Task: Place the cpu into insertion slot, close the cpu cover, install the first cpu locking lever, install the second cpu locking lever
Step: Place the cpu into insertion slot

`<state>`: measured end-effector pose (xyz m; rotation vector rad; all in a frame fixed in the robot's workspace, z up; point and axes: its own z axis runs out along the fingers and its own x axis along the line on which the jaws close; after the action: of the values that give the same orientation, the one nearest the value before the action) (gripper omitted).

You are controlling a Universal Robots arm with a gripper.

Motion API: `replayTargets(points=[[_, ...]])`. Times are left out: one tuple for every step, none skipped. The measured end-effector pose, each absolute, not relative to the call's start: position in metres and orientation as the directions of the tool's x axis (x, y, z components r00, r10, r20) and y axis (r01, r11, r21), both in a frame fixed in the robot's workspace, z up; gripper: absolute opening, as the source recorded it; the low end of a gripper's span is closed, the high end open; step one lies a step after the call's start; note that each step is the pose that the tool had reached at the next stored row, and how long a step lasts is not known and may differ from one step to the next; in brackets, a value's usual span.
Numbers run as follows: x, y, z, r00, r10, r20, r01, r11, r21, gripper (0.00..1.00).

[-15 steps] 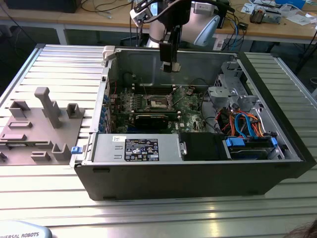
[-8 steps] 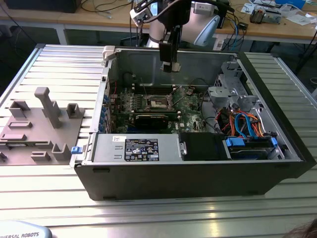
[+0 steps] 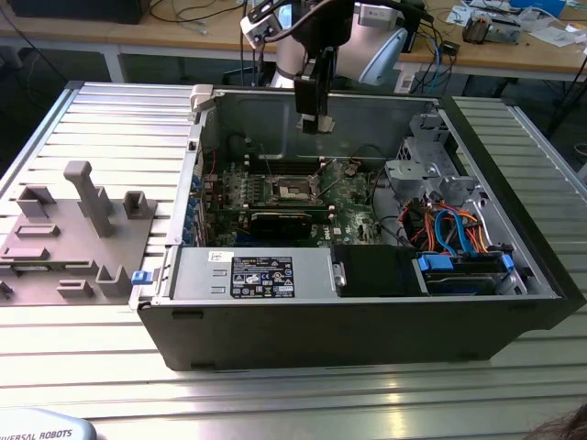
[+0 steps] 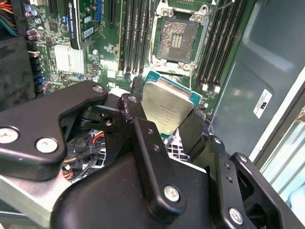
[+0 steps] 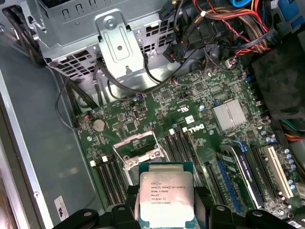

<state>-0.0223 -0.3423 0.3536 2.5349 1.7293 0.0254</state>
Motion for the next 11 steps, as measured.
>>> replayTargets(points=[[-0.0223,-0.3423,0.3536,0.367,0.93,-0.027,0.929,-0.365,0.069,0.54],[-0.0223,-0.3423,0.3536,0.368,0.929,-0.027,0.928,-0.365,0.069,0.54],[-0.0223,-0.3423,0.3536,0.369,0.929,-0.027,0.928,-0.366,0.069,0.54],[-0.0223,-0.3423,0.3536,0.37,0.929,-0.027,0.927,-0.367,0.069,0.54],[-0.0223,-0.3423,0.3536,0.371,0.928,-0.027,0.927,-0.368,0.069,0.54],[-0.0223,-0.3423,0.3536,0.372,0.928,-0.027,0.927,-0.369,0.069,0.54],[-0.0223,-0.3423,0.3536,0.373,0.927,-0.027,0.926,-0.37,0.07,0.54],[-0.0223,-0.3423,0.3536,0.375,0.927,-0.027,0.926,-0.372,0.069,0.54],[-0.0223,-0.3424,0.3536,0.376,0.926,-0.027,0.925,-0.373,0.069,0.54],[-0.0223,-0.3423,0.3536,0.377,0.926,-0.027,0.925,-0.374,0.069,0.54],[-0.0223,-0.3424,0.3536,0.379,0.925,-0.027,0.924,-0.377,0.07,0.54]])
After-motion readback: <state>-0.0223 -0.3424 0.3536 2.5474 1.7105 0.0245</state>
